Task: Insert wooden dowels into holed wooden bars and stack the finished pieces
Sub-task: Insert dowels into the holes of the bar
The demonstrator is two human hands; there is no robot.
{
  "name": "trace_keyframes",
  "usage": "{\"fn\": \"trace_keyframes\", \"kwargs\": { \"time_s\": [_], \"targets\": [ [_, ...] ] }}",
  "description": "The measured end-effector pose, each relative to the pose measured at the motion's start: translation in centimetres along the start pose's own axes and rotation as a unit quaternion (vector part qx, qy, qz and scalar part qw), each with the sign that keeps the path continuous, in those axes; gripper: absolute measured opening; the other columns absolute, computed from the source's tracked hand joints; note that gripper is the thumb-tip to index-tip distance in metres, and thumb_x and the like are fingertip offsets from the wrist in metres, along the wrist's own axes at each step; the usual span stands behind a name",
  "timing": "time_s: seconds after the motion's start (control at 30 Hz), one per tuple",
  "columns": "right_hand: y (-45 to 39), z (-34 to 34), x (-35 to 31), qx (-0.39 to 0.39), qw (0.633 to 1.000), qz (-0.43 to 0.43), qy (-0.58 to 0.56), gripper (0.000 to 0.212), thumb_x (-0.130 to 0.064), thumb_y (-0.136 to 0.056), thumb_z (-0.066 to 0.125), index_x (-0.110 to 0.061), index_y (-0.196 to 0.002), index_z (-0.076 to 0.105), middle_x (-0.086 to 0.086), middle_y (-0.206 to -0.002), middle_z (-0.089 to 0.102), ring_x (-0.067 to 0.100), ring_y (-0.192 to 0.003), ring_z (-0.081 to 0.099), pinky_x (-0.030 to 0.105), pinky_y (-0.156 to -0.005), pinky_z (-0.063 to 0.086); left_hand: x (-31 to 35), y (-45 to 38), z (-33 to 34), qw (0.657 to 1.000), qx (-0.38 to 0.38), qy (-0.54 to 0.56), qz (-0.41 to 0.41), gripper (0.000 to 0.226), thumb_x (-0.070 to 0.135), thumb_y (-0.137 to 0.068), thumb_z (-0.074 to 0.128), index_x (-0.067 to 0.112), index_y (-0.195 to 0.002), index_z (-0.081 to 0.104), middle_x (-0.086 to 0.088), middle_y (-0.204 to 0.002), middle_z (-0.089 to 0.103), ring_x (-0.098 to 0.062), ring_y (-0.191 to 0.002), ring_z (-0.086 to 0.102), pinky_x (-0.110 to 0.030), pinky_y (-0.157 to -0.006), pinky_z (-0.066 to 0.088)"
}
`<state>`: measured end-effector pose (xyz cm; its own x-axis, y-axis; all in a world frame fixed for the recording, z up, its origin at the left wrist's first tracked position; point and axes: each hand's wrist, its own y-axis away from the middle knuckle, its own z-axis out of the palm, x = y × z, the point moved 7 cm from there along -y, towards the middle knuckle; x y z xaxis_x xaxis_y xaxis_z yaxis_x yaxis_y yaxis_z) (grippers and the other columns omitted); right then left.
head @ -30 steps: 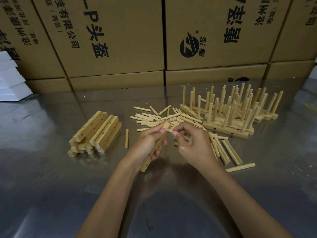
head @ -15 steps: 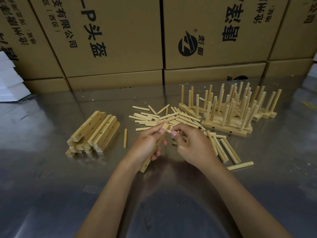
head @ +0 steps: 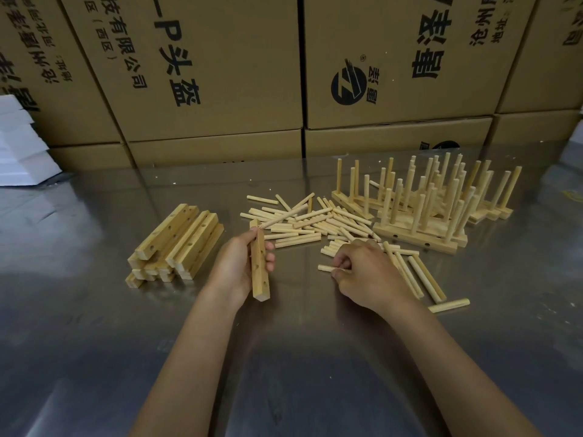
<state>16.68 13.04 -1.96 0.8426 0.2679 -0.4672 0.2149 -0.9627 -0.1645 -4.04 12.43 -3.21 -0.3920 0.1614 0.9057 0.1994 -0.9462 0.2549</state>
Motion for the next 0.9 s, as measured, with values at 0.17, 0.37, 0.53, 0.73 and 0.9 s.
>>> {"fn": "trace_keyframes", "kwargs": {
  "time_s": [0.17,0.37,0.53,0.73,0.9],
  "targets": [
    [0.6,-0.3,-2.2,0.052,0.994,-0.067,-0.065,0.002,-0.023,-0.094,0.057,-0.024,-0.095,0.057,-0.008,-0.09,0.062,0.012,-0.092,0.054,0.035,-0.078,0.046,0.1,0.4,0.0,0.999,0.014,-0.027,-0.011,0.03,0.027,-0.105,0.046,0.003,-0.101,0.063,-0.007,-0.055,0.058,-0.016,-0.04,0.056,-0.024,-0.036,0.05],
    [2.3,-0.7,-6.4,0.102,0.969,-0.173,-0.145,0.005,-0.034,-0.093,0.058,-0.034,-0.098,0.059,-0.019,-0.084,0.061,0.002,-0.075,0.057,0.026,-0.06,0.046,-1.0,0.8,1.3,0.997,-0.007,-0.08,-0.016,0.031,0.036,-0.099,0.055,0.01,-0.103,0.071,-0.006,-0.072,0.063,-0.014,-0.056,0.058,-0.024,-0.04,0.044],
    [2.3,-1.1,-6.4,0.131,0.967,-0.189,-0.109,0.015,-0.028,-0.092,0.063,-0.028,-0.106,0.069,-0.014,-0.092,0.059,0.006,-0.092,0.05,0.027,-0.073,0.042,-1.4,0.8,1.6,0.996,-0.009,-0.087,-0.025,0.025,0.041,-0.096,0.058,0.018,-0.093,0.069,0.0,-0.068,0.062,-0.014,-0.059,0.057,-0.023,-0.044,0.04],
    [2.2,-1.5,-6.5,0.133,0.96,-0.198,-0.143,0.009,-0.011,-0.088,0.066,-0.019,-0.09,0.071,-0.015,-0.081,0.056,0.004,-0.084,0.046,0.012,-0.07,0.033,-1.8,1.2,2.7,0.994,-0.005,-0.11,-0.015,0.024,0.037,-0.103,0.047,0.018,-0.104,0.062,0.001,-0.062,0.059,-0.011,-0.047,0.051,-0.021,-0.042,0.035],
    [2.0,-1.6,-6.3,0.115,0.961,-0.182,-0.174,0.014,-0.01,-0.088,0.067,-0.022,-0.087,0.073,-0.02,-0.081,0.062,0.0,-0.083,0.053,0.007,-0.071,0.036,-1.7,1.2,3.0,0.991,0.005,-0.135,0.005,0.03,0.035,-0.105,0.044,0.015,-0.122,0.059,-0.004,-0.076,0.057,-0.015,-0.056,0.049,-0.022,-0.046,0.035]
  ]
}}
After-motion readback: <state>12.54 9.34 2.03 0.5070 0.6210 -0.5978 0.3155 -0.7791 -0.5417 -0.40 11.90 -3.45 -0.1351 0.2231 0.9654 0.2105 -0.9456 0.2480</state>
